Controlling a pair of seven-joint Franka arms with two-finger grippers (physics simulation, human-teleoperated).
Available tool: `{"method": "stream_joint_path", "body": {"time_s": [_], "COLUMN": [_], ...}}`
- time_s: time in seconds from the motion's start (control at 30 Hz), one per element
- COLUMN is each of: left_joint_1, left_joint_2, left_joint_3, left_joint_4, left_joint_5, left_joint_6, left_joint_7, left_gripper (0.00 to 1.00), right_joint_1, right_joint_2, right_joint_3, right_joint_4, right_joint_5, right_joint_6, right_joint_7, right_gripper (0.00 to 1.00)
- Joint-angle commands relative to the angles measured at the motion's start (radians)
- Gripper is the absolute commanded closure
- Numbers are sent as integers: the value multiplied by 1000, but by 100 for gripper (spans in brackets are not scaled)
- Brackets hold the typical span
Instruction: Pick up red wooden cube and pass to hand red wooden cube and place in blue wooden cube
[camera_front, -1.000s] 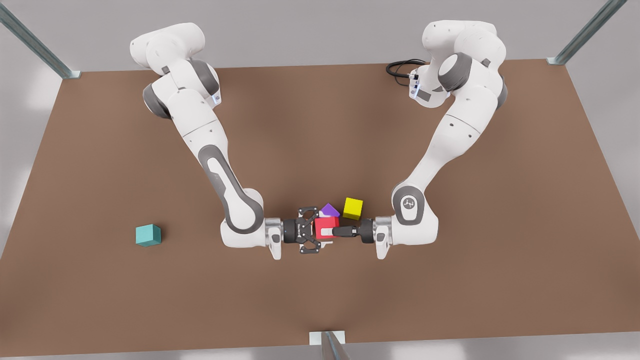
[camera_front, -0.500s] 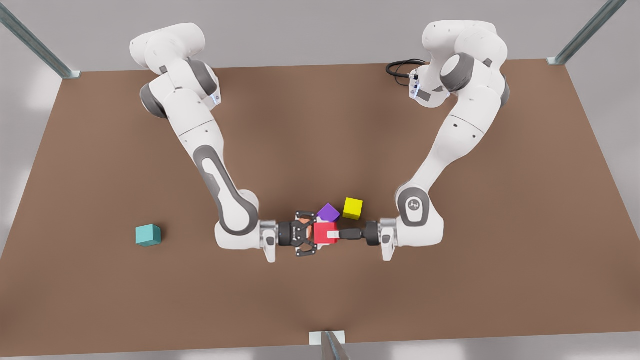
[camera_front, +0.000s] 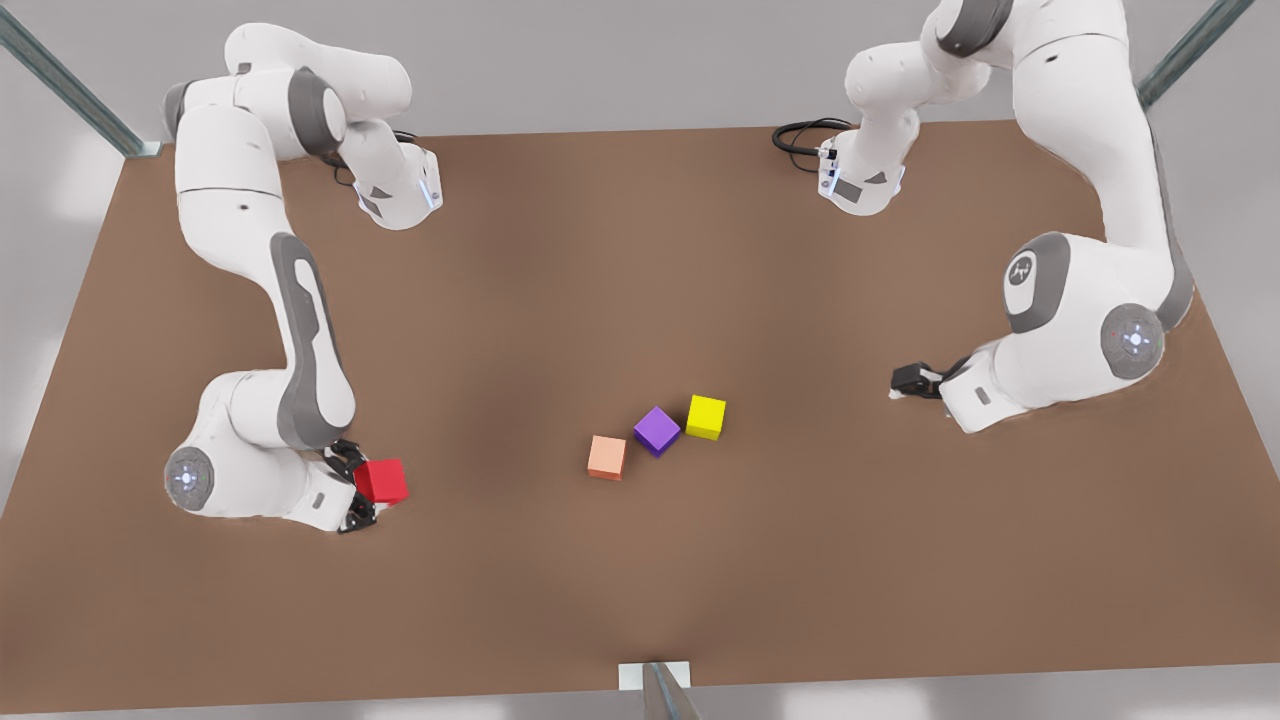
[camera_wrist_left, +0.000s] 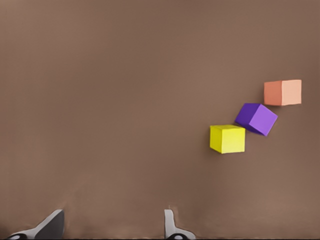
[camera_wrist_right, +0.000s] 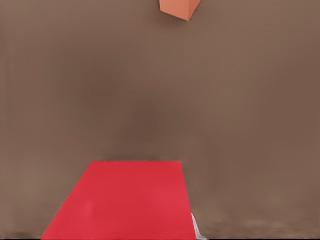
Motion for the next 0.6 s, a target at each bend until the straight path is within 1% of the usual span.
{"method": "stream_joint_path", "body": {"time_s": [0.0,0.07,0.13,0.2,0.3,0.37,0.43,0.47,0.57], "left_joint_1": [-90,-93,-91,-90,-79,-78,-78,-58,-58], "left_joint_2": [-65,-62,-58,-52,-53,-49,-49,-49,-50], "left_joint_3": [135,134,132,132,134,134,134,134,134], "left_joint_4": [-60,-60,-60,-60,-60,-60,-58,-60,-60], "left_joint_5": [61,61,59,59,27,27,22,-19,-13], "left_joint_6": [-52,-58,-68,-84,-134,-128,-128,-130,-134], "left_joint_7": [-127,-130,-123,-124,-121,-121,-121,-120,-117], "left_gripper": [0,0,0,0,0,0,0,0,0], "right_joint_1": [-22,-29,-60,-94,-135,-146,-157,-163,-198], "right_joint_2": [-62,-125,-130,-147,-164,-183,-184,-190,-190], "right_joint_3": [-2,-2,-5,-5,-5,-5,-9,-9,-12], "right_joint_4": [-118,-265,-290,-342,-406,-471,-483,-495,-518], "right_joint_5": [-230,-269,-287,-285,-279,-279,-284,-284,-285], "right_joint_6": [182,331,382,501,630,713,721,721,721], "right_joint_7": [1,1,-14,-20,-12,-12,-26,-64,-120], "right_gripper": [24,24,24,24,24,24,24,24,23]}}
